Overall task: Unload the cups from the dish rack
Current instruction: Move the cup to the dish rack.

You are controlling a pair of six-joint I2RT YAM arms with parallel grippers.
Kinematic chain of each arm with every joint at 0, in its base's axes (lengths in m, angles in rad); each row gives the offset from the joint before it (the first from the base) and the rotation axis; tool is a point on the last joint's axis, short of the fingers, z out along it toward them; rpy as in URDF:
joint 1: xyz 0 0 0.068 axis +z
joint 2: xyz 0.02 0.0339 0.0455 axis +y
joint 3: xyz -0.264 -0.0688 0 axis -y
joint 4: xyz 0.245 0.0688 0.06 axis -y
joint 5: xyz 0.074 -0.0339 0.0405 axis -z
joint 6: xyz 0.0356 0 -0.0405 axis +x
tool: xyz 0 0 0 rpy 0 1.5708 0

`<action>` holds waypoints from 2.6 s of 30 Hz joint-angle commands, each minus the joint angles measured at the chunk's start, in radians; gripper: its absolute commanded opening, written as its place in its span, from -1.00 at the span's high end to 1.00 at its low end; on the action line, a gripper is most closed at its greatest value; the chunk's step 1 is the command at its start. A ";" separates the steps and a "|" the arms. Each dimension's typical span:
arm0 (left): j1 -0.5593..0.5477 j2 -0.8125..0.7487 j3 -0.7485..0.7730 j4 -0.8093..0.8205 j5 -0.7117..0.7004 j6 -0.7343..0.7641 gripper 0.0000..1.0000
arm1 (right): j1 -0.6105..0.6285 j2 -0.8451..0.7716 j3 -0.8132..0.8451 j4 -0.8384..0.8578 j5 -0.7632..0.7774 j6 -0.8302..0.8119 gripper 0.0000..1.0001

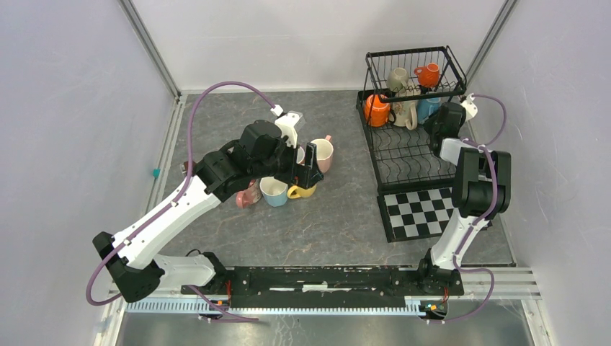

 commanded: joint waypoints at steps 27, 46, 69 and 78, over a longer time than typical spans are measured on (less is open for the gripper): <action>0.005 0.000 -0.009 0.051 0.030 0.024 -1.00 | 0.020 -0.014 0.005 0.065 0.017 -0.272 0.57; 0.005 -0.038 -0.053 0.069 0.050 -0.011 -1.00 | 0.115 -0.263 -0.316 0.027 0.159 -0.344 0.65; 0.005 -0.051 -0.075 0.077 0.050 -0.021 -1.00 | 0.133 -0.296 -0.310 -0.074 0.110 -0.487 -0.21; 0.005 -0.044 -0.068 0.070 0.046 -0.014 -1.00 | 0.130 -0.199 -0.186 -0.128 0.108 -0.529 -0.08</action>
